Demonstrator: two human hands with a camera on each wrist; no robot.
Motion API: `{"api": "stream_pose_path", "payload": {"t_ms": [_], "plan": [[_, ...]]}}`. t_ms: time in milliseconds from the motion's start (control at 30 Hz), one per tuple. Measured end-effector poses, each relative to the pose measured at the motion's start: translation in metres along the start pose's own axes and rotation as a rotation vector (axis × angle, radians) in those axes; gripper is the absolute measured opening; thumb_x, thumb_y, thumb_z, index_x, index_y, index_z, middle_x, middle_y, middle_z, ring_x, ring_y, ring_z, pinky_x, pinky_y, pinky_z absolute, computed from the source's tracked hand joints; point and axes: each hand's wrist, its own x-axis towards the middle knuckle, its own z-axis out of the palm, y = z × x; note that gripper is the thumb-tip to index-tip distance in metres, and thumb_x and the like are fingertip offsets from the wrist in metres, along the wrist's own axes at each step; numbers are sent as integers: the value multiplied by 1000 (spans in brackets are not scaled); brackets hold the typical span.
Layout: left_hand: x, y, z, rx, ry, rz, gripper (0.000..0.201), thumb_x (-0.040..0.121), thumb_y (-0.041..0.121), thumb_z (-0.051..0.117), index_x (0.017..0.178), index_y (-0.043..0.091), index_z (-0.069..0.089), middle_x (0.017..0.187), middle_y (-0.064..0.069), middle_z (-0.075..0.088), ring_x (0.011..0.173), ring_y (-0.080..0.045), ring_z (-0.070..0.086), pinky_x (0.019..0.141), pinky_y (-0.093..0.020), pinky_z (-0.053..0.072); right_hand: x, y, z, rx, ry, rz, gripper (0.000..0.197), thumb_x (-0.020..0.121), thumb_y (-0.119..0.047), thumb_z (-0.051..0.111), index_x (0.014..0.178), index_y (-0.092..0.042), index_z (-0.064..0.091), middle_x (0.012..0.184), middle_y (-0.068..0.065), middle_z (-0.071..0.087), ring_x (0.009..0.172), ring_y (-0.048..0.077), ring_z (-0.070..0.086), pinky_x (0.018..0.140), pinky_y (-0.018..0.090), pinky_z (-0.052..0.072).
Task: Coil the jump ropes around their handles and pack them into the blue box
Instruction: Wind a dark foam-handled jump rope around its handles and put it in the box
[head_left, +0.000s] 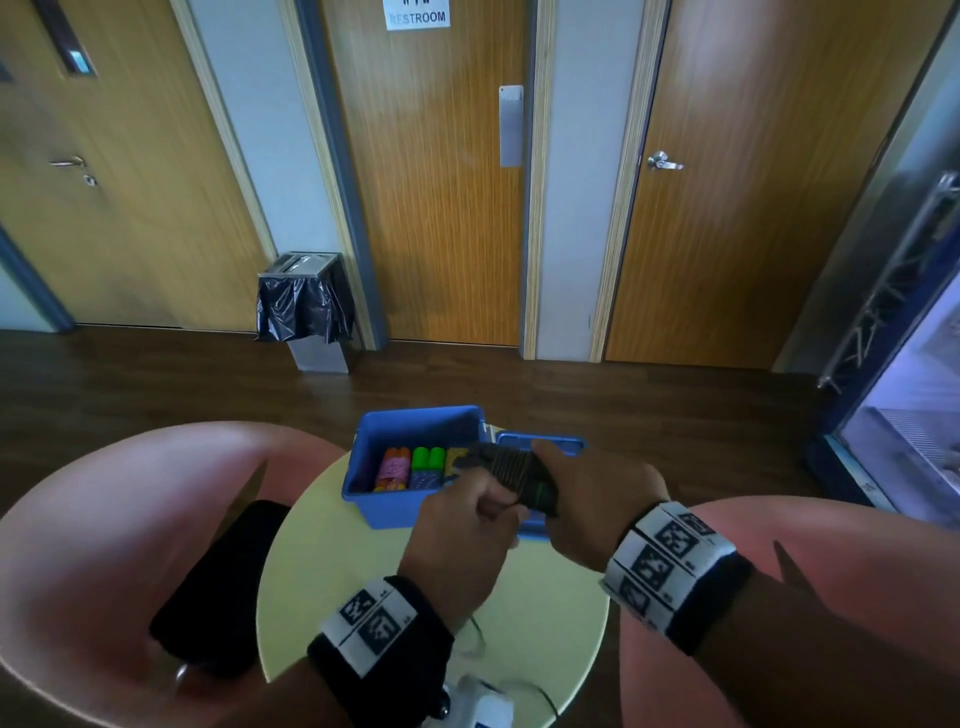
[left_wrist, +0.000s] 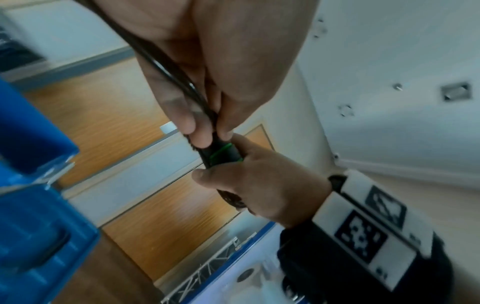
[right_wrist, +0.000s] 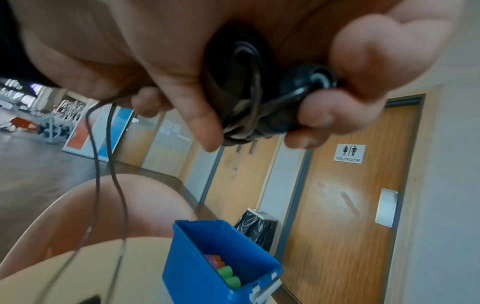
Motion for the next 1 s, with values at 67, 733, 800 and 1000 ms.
{"api": "stream_pose_path", "payload": {"t_ms": [67, 733, 800, 1000], "plan": [[2, 3, 0, -174, 30, -140, 15, 84, 16, 74, 78, 13, 61, 62, -1, 69, 62, -20, 71, 64, -36, 57, 1, 0, -3, 57, 58, 10, 56, 88, -43, 53, 136, -43, 23, 102, 3, 57, 87, 28, 62, 66, 34, 48], [14, -17, -21, -41, -162, 6, 17, 100, 20, 53, 89, 13, 64, 53, 9, 49, 52, -9, 45, 59, -26, 39, 10, 44, -12, 111, 59, 232, 62, 88, -48, 56, 141, -48, 24, 102, -2, 53, 81, 23, 59, 60, 32, 45], [10, -18, -19, 3, -110, 69, 18, 101, 23, 51, 89, 19, 63, 58, 15, 54, 57, -5, 48, 59, -25, 39, 10, 45, -13, 151, 61, 251, 64, 87, -50, 54, 143, -48, 24, 109, -1, 57, 87, 24, 61, 64, 33, 46], [-2, -25, -5, 148, -435, 106, 5, 92, 29, 62, 94, 32, 66, 99, 16, 71, 98, 6, 64, 95, -27, 48, 0, 26, -15, 169, 151, 175, 62, 87, -50, 58, 139, -49, 23, 104, -2, 54, 83, 23, 61, 66, 33, 51]]}}
